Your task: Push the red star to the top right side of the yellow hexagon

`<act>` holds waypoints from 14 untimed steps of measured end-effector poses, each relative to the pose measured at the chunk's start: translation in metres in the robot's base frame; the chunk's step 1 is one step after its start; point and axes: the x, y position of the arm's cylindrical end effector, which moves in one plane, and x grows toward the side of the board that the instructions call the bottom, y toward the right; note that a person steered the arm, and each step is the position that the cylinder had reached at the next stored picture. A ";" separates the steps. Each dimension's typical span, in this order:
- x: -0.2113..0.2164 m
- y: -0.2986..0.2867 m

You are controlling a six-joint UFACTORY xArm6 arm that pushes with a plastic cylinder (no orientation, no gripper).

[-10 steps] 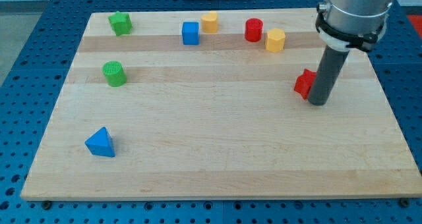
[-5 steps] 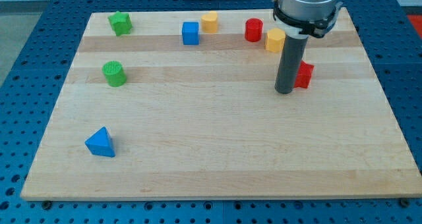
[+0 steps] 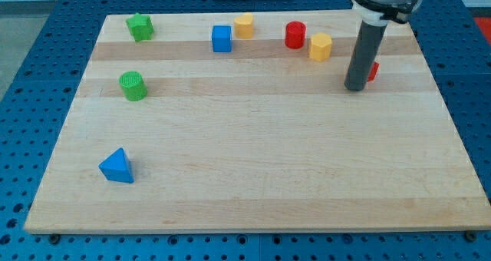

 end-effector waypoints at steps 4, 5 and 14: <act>-0.017 0.046; -0.035 0.041; -0.097 0.016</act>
